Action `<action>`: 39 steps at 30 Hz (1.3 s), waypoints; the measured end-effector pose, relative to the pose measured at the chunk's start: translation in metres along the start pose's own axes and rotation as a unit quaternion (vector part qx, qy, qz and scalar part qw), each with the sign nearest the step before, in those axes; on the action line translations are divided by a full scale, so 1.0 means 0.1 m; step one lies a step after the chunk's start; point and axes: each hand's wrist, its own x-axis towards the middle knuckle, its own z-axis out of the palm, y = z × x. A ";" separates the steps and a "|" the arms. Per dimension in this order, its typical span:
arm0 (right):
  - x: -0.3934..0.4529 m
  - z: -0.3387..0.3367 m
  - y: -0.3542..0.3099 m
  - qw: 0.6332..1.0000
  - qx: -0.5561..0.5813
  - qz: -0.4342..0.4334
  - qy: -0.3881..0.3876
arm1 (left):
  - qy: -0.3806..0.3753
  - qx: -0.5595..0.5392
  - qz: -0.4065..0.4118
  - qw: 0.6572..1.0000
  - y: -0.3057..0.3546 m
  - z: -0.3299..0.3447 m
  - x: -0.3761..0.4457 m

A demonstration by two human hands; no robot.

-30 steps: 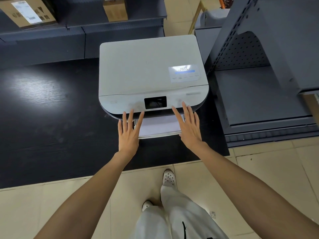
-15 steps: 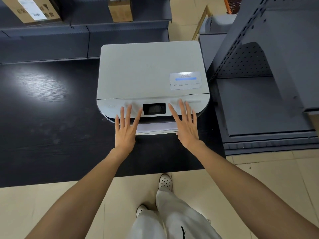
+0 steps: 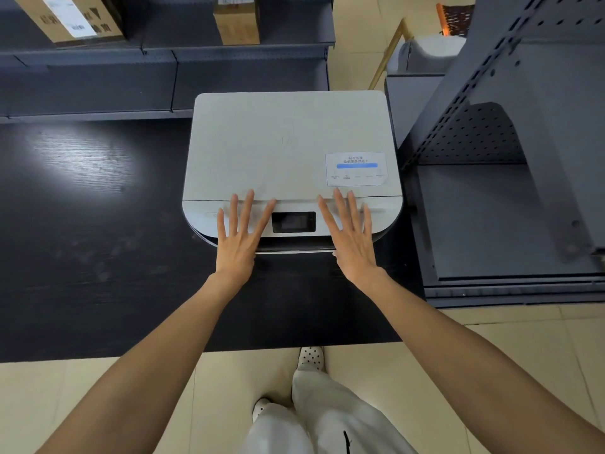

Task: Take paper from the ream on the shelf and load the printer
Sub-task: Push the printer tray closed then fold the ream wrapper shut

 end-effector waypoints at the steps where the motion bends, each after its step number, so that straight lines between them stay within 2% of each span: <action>1: 0.01 0.01 0.00 1.000 0.002 0.002 0.002 | -0.002 0.003 0.002 1.000 -0.01 0.01 0.02; 15: 0.07 0.11 0.02 1.000 0.016 0.000 0.026 | 0.001 0.013 0.004 1.000 -0.02 0.15 0.05; 23: 0.05 0.07 0.00 1.000 -0.001 0.014 0.004 | -0.026 0.015 -0.001 1.000 -0.02 0.09 0.05; 32: -0.05 -0.16 -0.16 0.999 -0.012 0.042 -0.004 | -0.079 -0.065 0.012 0.995 -0.04 -0.21 0.01; 39: -0.24 -0.49 -0.42 0.990 0.112 0.068 -0.047 | -0.096 -0.176 -0.021 0.979 -0.10 -0.54 -0.13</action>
